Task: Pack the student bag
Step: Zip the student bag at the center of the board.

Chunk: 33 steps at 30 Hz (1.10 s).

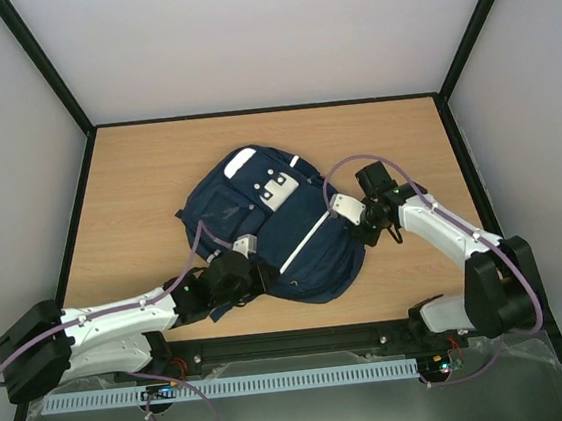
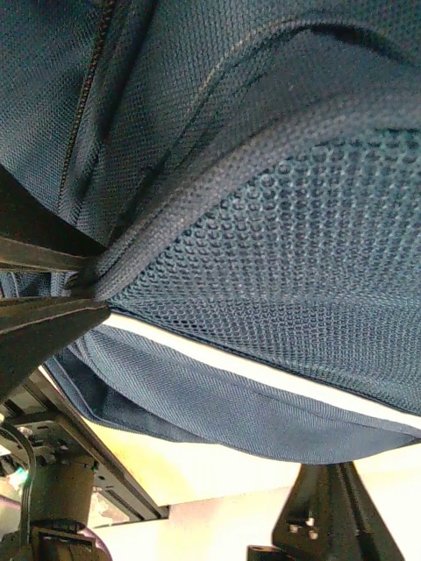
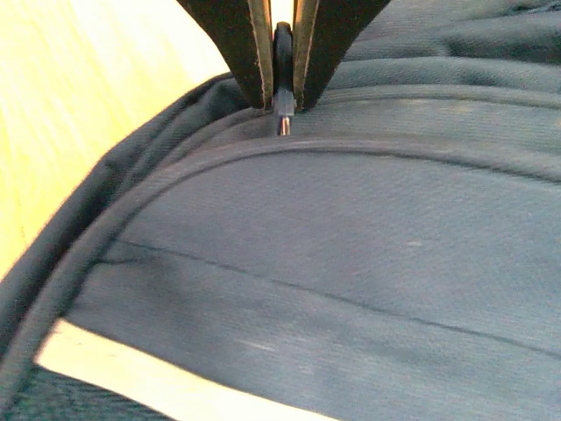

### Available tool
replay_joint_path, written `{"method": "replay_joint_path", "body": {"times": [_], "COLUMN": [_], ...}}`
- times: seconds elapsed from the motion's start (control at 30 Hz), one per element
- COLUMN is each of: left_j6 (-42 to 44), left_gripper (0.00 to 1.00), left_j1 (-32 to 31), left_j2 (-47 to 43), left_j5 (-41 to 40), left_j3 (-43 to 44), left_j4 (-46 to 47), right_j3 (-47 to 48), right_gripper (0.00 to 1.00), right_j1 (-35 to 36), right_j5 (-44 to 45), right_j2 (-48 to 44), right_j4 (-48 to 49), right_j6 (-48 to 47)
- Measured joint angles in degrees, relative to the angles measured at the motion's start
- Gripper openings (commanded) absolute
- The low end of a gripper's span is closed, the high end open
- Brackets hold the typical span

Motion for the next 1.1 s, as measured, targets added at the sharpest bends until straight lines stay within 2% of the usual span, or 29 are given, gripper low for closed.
{"method": "replay_joint_path", "body": {"times": [0.4,0.53,1.0,1.1], "left_j6": [3.3,3.8,6.0,6.1], "left_gripper": [0.02,0.02,0.02,0.02], "left_j1": [1.0,1.0,1.3,1.3], "left_j2": [-1.9,-2.2,-2.2,-2.3], "left_j5": [1.2,1.4,1.9,1.8], "left_j3": [-0.5,-1.0,-1.1,-1.1], "left_j4": [-3.2,-3.3,-3.4,-3.6], "right_j3": [7.5,10.1,11.9,11.9], "right_gripper": [0.02,0.05,0.11,0.15], "right_j1": [-2.1,-2.1,-2.1,-2.2], "right_j5": [2.0,2.2,0.9,0.7], "right_j2": [10.9,13.6,17.0,17.0], "right_j4": [2.5,3.7,8.0,8.2], "right_j6": [-1.6,-1.5,-1.5,-1.2]}}
